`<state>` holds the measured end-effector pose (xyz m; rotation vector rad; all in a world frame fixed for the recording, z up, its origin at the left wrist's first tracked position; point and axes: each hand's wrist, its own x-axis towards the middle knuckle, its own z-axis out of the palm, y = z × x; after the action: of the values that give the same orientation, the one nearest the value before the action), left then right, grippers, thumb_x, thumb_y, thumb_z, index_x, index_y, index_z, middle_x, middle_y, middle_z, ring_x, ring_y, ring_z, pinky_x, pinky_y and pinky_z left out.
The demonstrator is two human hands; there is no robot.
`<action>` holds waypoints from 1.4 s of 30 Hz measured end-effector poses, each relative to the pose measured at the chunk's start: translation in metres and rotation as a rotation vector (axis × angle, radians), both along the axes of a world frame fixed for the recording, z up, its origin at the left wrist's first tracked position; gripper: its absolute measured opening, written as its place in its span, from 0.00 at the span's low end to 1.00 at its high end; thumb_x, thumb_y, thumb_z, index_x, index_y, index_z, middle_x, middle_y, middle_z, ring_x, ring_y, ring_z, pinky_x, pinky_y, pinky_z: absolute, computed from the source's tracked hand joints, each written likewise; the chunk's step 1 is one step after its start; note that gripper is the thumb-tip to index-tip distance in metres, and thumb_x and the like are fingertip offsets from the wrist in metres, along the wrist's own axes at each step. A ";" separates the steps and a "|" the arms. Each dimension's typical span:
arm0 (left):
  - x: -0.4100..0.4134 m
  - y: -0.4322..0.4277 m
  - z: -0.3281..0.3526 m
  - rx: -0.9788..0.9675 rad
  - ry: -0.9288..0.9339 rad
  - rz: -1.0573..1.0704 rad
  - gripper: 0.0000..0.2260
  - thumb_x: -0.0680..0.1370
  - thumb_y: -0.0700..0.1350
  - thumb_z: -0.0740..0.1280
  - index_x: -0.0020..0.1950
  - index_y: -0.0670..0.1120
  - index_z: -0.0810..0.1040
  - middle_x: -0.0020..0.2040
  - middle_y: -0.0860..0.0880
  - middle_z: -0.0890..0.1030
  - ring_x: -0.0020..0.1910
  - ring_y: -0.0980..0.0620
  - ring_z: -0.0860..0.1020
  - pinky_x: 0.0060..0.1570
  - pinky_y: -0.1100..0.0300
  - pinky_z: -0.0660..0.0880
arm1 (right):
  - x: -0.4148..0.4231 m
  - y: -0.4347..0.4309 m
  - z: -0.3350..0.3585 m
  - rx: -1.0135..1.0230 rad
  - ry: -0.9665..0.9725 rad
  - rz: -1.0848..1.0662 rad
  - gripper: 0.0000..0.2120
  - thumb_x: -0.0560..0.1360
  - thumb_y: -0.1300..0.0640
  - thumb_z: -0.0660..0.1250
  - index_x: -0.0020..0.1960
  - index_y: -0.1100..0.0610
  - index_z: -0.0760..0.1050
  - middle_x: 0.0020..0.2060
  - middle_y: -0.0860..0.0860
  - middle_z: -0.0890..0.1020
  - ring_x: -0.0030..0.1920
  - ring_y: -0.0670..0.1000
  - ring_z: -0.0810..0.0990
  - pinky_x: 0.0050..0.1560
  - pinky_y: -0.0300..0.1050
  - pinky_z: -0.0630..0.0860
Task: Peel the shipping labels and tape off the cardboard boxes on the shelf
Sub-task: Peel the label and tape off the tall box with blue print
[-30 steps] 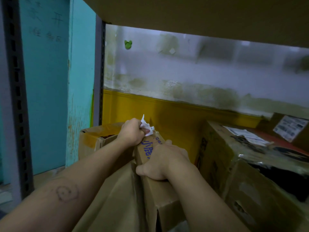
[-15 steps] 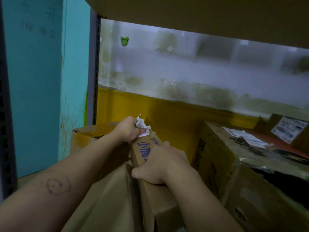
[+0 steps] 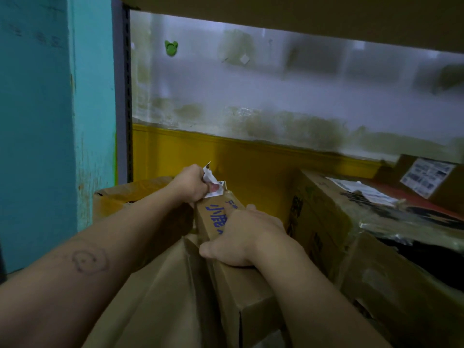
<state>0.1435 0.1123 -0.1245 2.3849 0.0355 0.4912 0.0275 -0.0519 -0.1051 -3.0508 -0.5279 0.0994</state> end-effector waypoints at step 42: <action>0.057 -0.011 0.017 0.132 0.214 -0.411 0.14 0.78 0.50 0.69 0.50 0.38 0.79 0.44 0.38 0.82 0.40 0.44 0.80 0.36 0.57 0.77 | 0.004 -0.028 -0.001 0.123 0.081 -0.085 0.42 0.71 0.30 0.62 0.78 0.44 0.50 0.69 0.54 0.65 0.67 0.58 0.68 0.62 0.52 0.69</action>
<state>0.2006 0.1010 -0.1075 2.4731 -0.3939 0.0450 0.0316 -0.0800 -0.1062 -2.9299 -0.3835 0.1799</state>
